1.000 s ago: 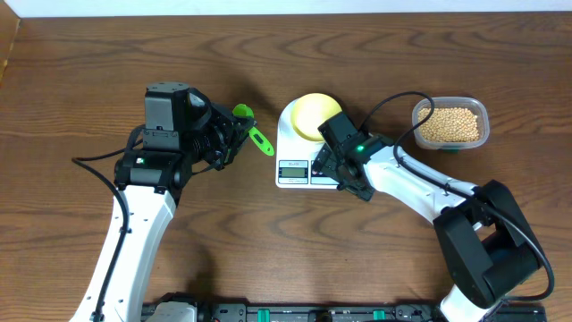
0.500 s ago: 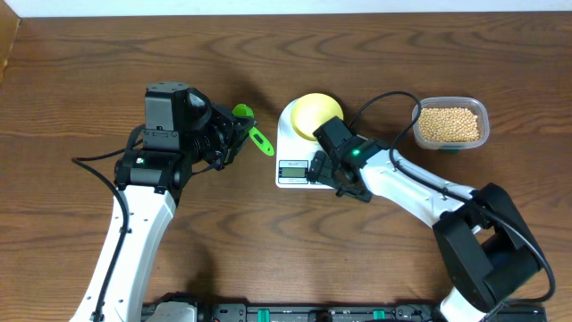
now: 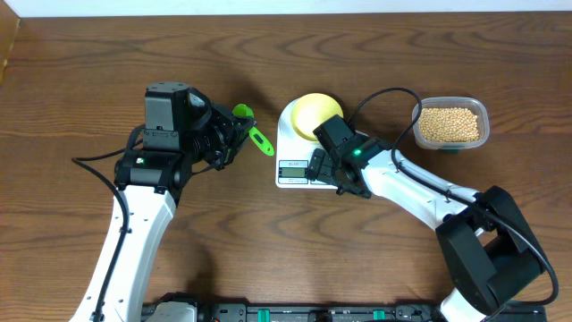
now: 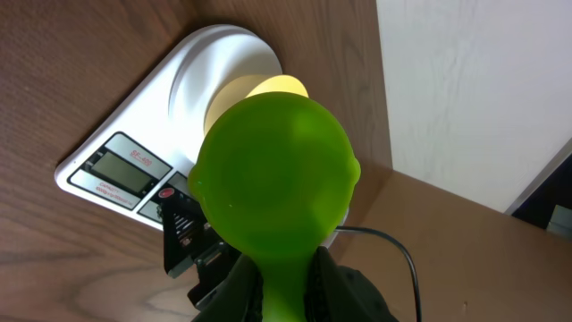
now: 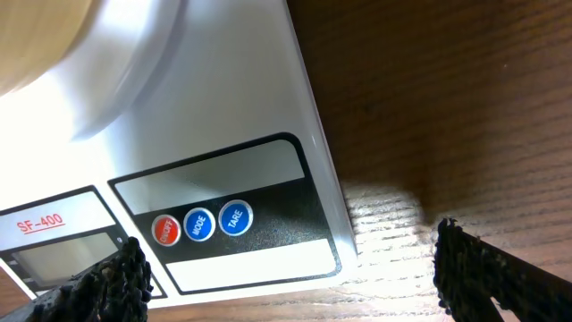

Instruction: Scoop item into bowl and weigh 50g on scale

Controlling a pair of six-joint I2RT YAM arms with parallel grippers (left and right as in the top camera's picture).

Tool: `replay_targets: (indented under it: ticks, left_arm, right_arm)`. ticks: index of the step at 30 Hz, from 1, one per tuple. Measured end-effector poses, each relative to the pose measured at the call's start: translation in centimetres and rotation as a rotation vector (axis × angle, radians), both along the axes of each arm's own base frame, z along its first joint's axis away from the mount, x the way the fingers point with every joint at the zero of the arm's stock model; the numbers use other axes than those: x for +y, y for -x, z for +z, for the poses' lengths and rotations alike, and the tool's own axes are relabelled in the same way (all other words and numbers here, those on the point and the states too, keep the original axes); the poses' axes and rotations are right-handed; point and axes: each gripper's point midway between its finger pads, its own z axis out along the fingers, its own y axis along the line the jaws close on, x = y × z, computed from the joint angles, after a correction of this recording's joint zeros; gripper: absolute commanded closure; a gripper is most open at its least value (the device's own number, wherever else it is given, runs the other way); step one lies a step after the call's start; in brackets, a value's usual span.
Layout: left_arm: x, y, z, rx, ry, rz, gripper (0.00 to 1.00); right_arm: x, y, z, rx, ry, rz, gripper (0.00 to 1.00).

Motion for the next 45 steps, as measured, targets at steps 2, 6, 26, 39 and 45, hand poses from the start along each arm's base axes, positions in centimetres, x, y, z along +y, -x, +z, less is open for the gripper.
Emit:
replay_targets:
  ticks: [2, 6, 26, 39, 45]
  left_arm:
    - [0.0, 0.0, 0.0, 0.000, 0.000, 0.000, 0.92]
    - [0.0, 0.0, 0.0, 0.000, 0.000, 0.000, 0.92]
    - [0.0, 0.0, 0.0, 0.000, 0.000, 0.000, 0.92]
    - [0.0, 0.0, 0.0, -0.001, 0.000, 0.000, 0.92]
    - [0.0, -0.1, 0.1, -0.006, 0.001, 0.000, 0.92]
  right_arm:
    - [-0.1, 0.1, -0.2, 0.006, 0.004, 0.000, 0.01]
    - [-0.2, 0.3, -0.8, 0.023, 0.016, -0.001, 0.01]
    - [-0.4, -0.5, -1.0, 0.056, -0.026, -0.039, 0.01]
    - [-0.5, -0.2, -1.1, 0.070, -0.019, -0.057, 0.01]
    - [-0.5, -0.2, -1.1, 0.075, -0.018, -0.059, 0.01]
